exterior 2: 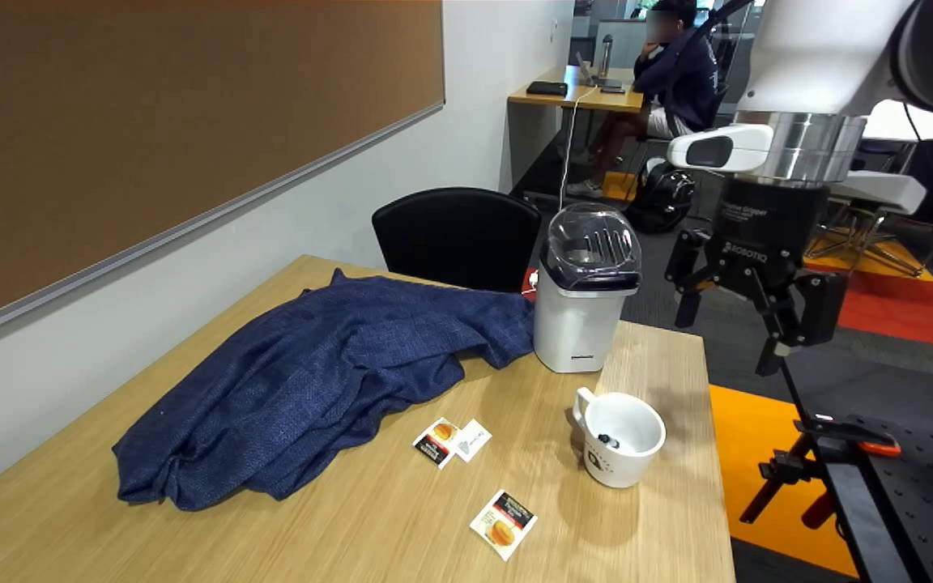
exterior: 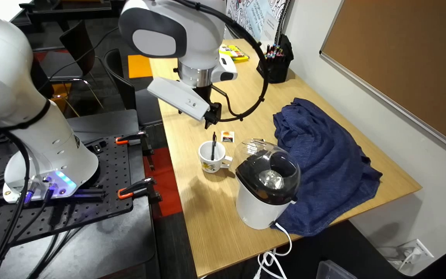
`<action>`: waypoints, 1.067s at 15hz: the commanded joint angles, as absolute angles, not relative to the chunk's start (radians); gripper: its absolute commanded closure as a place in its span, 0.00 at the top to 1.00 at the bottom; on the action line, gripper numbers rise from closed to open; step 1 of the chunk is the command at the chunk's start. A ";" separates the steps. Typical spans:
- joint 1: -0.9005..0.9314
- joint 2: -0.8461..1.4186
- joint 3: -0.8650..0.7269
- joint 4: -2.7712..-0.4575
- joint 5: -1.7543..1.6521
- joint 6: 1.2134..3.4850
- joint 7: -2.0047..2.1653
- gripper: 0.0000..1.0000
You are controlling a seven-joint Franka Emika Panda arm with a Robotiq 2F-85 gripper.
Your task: Pick up the pen from the cup and place it on the table
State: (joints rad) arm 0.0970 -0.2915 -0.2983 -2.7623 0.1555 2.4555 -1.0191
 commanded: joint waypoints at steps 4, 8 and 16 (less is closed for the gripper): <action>0.110 -0.181 -0.278 -2.760 0.248 2.701 -1.174 1.00; 0.124 -0.136 -0.278 -2.754 0.389 2.731 -1.404 1.00; 0.163 -0.047 -0.326 -2.725 0.621 2.718 -1.802 1.00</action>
